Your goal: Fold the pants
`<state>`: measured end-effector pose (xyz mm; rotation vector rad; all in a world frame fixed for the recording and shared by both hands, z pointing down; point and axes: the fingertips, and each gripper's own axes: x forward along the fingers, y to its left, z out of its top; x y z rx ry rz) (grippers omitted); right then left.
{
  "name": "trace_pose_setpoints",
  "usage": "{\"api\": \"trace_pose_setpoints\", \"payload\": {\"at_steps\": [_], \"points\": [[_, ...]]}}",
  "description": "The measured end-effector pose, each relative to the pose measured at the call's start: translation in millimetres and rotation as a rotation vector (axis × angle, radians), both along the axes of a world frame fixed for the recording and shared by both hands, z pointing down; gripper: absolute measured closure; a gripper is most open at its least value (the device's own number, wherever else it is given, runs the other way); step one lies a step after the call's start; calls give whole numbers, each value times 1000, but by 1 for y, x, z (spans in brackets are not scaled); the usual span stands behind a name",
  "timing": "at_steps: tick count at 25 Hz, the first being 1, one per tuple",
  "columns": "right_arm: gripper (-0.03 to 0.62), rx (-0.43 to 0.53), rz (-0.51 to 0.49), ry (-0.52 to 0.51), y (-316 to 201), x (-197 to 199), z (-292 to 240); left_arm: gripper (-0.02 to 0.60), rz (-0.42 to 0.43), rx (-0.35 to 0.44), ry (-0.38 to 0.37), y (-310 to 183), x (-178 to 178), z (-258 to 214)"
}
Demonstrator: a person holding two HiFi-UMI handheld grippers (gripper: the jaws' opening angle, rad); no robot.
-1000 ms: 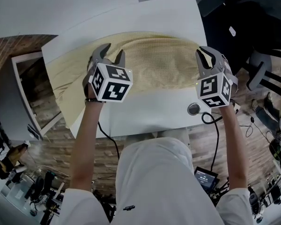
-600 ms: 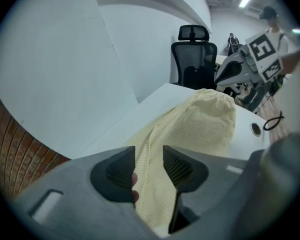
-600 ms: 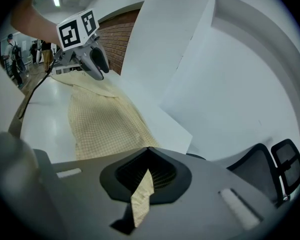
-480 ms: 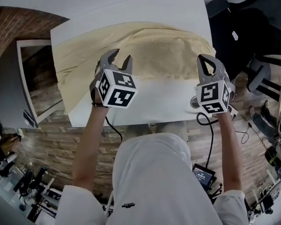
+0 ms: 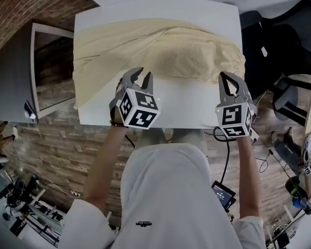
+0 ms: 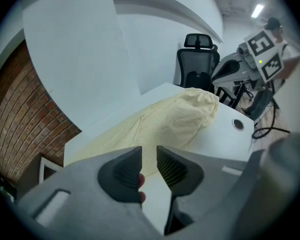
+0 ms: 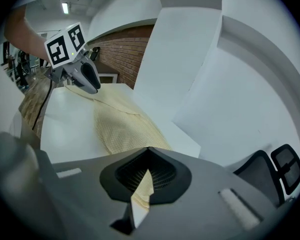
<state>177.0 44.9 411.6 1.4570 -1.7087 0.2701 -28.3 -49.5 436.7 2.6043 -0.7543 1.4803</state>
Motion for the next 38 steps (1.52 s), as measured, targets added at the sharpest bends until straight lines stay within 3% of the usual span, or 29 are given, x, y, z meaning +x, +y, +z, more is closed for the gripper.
{"api": "trace_pose_setpoints", "payload": {"at_steps": [6,9,18,25,38], "points": [[588,35,-25,-55,6,-52,-7,518,-92,14,19,17,-61,-3],[588,51,-31,-50,11,-81,-14,575,-144,32,48,27,-100,-14],[588,102,-57,-81,16,-170,-36,577,-247,44,96,58,-206,-29],[588,105,-133,-45,11,-215,-46,575,-326,67,70,62,-275,-24],[588,60,-277,-5,-37,-232,-39,488,-365,62,-19,20,-310,11]]}}
